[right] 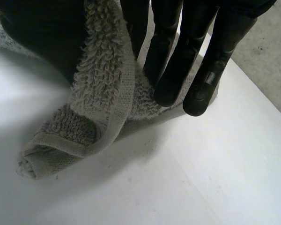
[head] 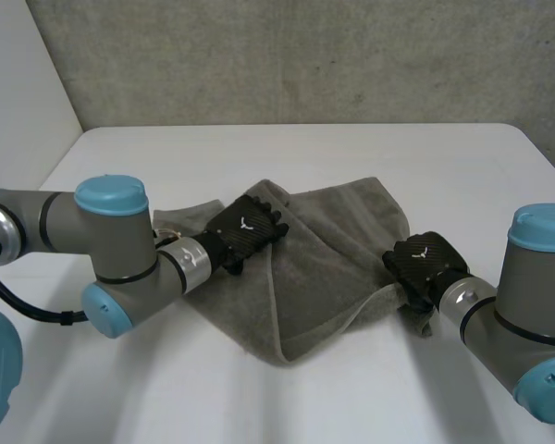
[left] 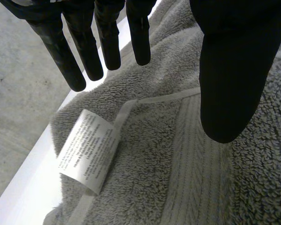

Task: Fold the towel.

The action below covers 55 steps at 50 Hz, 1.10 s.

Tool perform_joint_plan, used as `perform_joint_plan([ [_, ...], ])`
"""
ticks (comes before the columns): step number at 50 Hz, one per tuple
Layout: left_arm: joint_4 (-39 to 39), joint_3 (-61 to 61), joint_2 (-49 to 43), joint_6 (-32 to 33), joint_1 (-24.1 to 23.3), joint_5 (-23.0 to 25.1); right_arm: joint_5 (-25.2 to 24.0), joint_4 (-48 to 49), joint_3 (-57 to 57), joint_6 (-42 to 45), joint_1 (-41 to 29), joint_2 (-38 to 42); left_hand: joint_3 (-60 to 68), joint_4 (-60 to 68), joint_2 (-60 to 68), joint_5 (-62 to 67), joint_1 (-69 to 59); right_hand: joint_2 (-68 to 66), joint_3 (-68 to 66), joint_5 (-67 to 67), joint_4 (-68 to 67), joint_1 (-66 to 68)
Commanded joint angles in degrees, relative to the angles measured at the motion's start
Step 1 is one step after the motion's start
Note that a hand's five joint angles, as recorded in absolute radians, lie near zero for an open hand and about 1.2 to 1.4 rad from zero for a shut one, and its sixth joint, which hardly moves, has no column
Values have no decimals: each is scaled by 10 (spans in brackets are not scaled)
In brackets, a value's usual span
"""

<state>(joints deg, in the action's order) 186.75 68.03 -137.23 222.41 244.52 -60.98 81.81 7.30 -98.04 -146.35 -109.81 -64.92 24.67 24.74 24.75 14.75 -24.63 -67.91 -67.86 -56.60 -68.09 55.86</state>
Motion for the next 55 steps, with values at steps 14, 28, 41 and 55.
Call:
perform_joint_plan([
  [14, -2, -28, -33, 0, 2, -6, -1, 0, 0, 0, 0, 6, 125, 124, 124, 124, -125, -121, -121, -134, -119, 241],
  [28, -2, -27, -37, 1, 4, -20, -1, 0, 0, 0, 0, 6, 222, 221, 221, 221, -223, -121, -121, -134, -119, 241],
  [41, -1, -11, -16, 94, 8, -76, 0, 0, 0, 0, 0, 4, 473, 472, 472, 472, -473, -121, -121, -134, -119, 241],
  [55, 2, 18, 45, 58, 19, -107, 1, -1, 2, -1, 1, -1, 553, 553, 553, 553, -554, -121, -121, -134, -119, 241],
])
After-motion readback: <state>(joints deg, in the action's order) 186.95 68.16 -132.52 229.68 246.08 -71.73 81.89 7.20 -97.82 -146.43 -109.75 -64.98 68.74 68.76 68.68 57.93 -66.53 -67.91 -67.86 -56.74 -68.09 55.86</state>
